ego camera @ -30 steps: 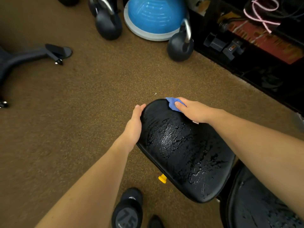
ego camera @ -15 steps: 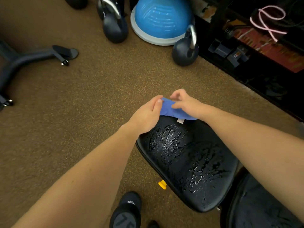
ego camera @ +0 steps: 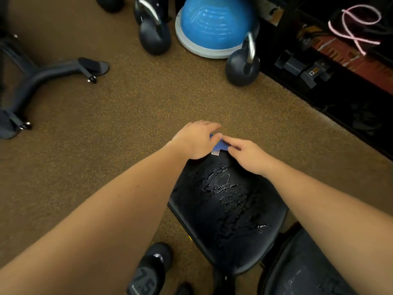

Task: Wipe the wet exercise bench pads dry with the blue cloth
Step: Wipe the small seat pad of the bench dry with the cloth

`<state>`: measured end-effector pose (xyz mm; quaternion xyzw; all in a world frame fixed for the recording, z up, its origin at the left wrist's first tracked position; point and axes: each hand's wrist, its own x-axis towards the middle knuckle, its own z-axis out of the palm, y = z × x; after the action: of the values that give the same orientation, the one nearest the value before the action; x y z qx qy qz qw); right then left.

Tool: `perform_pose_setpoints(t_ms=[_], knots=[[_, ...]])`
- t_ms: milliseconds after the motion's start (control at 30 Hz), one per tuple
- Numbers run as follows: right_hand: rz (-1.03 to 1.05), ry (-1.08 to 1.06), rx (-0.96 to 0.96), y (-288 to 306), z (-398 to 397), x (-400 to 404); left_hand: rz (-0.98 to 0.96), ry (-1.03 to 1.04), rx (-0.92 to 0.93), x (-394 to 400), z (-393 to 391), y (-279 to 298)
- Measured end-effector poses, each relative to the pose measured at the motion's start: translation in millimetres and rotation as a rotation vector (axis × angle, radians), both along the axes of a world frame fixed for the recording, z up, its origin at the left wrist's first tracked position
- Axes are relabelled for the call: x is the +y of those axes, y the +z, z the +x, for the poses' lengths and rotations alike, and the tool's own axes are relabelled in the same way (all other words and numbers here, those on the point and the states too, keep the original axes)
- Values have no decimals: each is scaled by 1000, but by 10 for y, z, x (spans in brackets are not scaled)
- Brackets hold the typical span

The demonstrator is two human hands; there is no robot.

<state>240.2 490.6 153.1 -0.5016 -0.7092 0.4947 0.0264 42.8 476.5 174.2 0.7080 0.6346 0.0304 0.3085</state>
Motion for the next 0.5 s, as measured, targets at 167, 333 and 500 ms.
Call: perform_pose_setpoints(t_ms=[167, 333, 500], knots=[[-137, -92, -111, -83, 210, 58, -290, 38, 186, 97, 176, 1], [-177, 22, -253, -46, 166, 21, -319, 280, 37, 30, -53, -58], [-175, 83, -252, -68, 167, -5, -264, 474, -161, -206, -288, -151]])
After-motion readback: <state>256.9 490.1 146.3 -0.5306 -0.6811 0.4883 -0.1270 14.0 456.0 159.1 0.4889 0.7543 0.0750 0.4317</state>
